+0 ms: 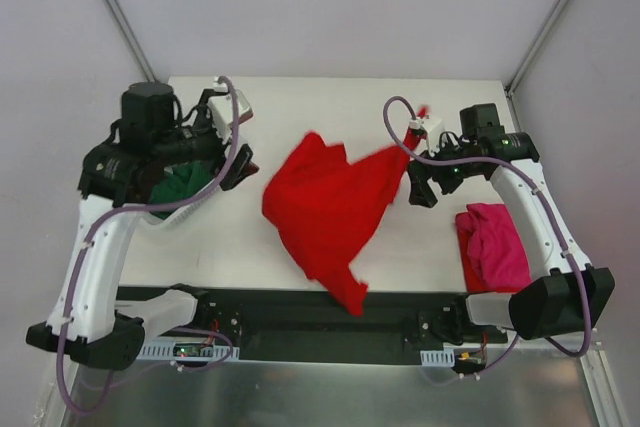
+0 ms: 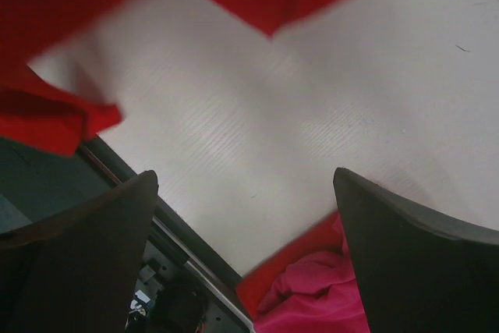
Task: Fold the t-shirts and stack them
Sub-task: Move the tshirt to the center of the board, then flatten out the tshirt
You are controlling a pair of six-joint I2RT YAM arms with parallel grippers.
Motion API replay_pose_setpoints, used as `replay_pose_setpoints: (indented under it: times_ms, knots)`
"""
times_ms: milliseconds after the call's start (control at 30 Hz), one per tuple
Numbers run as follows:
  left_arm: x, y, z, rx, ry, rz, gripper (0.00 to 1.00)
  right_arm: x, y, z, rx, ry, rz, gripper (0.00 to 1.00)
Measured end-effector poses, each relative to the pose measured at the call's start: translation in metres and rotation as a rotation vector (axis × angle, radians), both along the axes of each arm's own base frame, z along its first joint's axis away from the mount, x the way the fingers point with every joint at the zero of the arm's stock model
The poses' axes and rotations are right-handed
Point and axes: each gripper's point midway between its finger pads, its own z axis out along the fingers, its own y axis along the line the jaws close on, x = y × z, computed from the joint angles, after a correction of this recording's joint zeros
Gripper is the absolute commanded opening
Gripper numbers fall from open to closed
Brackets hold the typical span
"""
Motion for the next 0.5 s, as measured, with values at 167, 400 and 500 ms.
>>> replay_pose_setpoints:
  times_ms: [167,400,500]
  knots:
    - [0.022,0.008,-0.071,0.102,0.188,0.072,0.99,-0.002,0.001,0.0,-0.001,0.006,0.003,1.0]
    - [0.038,0.032,-0.052,0.144,0.041,0.213,0.99,-0.008,0.005,0.004,0.01,-0.001,0.022,1.0]
    - [0.057,0.05,-0.051,0.18,-0.035,0.323,0.99,-0.011,0.006,0.009,0.018,-0.017,0.033,1.0]
